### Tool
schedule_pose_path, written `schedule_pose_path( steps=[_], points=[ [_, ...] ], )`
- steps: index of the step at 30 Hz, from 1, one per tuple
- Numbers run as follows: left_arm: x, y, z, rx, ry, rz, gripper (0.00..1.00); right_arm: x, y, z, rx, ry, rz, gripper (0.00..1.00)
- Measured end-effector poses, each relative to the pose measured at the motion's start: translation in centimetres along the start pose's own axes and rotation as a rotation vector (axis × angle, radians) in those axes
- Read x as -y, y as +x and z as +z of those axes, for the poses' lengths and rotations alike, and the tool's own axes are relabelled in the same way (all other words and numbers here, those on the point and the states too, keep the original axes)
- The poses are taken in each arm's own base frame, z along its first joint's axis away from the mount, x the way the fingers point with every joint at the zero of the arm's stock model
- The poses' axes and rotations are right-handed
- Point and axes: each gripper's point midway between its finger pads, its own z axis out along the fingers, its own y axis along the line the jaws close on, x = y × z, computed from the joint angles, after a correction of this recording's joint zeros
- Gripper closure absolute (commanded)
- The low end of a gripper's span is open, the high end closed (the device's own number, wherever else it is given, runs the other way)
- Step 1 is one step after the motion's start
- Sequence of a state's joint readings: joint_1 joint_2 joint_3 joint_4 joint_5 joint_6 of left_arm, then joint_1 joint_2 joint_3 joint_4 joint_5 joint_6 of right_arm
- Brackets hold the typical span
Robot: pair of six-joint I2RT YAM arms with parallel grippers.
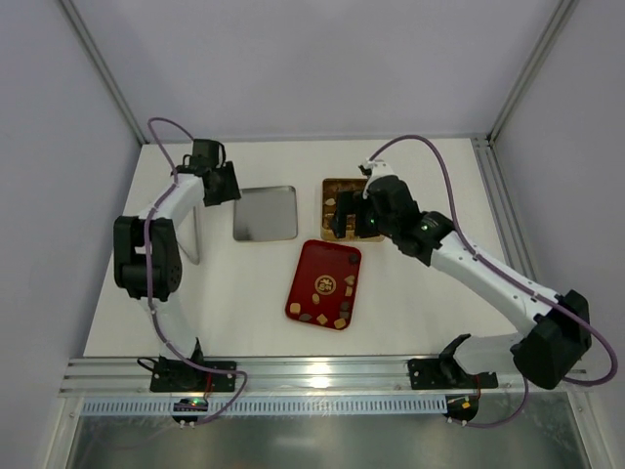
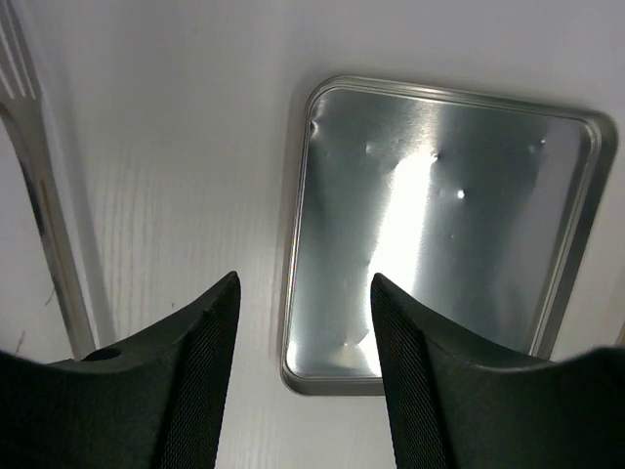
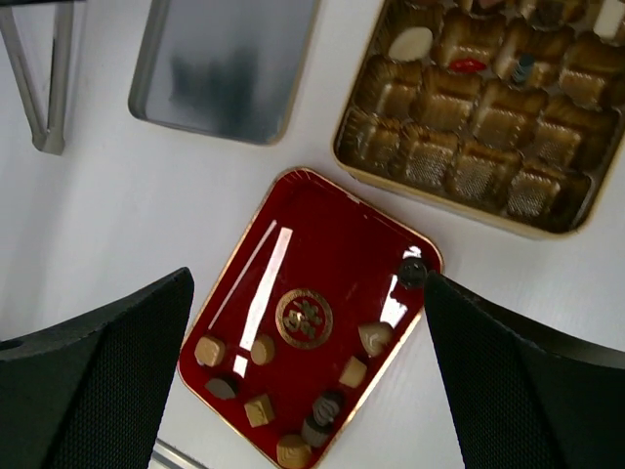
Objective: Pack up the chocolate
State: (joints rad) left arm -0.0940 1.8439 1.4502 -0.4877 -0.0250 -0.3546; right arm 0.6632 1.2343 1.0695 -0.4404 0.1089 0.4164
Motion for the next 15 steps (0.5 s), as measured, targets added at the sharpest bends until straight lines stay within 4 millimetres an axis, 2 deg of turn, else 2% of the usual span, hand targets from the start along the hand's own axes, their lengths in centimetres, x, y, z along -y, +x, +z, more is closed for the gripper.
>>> schedule_pose_path(
  steps=[3,6,10,15],
  points=[
    [-0.4,2.2,2.3,-0.076,-0.015,0.003,0.47,-1.5,-1.7,2.7,-0.006,-0.024,0.001,0.0],
    [-1.0,3.1,3.1,-0.112,-0.03,0.008,0.49,-2.8,-2.9,5.4,-0.014,-0.05,0.001,0.01],
    [-0.8,2.5,3.3,-0.105,-0.024,0.019,0.53,-4.2,-3.6,8.3,-0.036,-0.093,0.003,0.02],
    [-0.6,2.7,4.0,-0.118,-0.01,0.02,0.57,-5.4,-3.4,10.6,-0.062,-0.137,0.005,0.03]
  ],
)
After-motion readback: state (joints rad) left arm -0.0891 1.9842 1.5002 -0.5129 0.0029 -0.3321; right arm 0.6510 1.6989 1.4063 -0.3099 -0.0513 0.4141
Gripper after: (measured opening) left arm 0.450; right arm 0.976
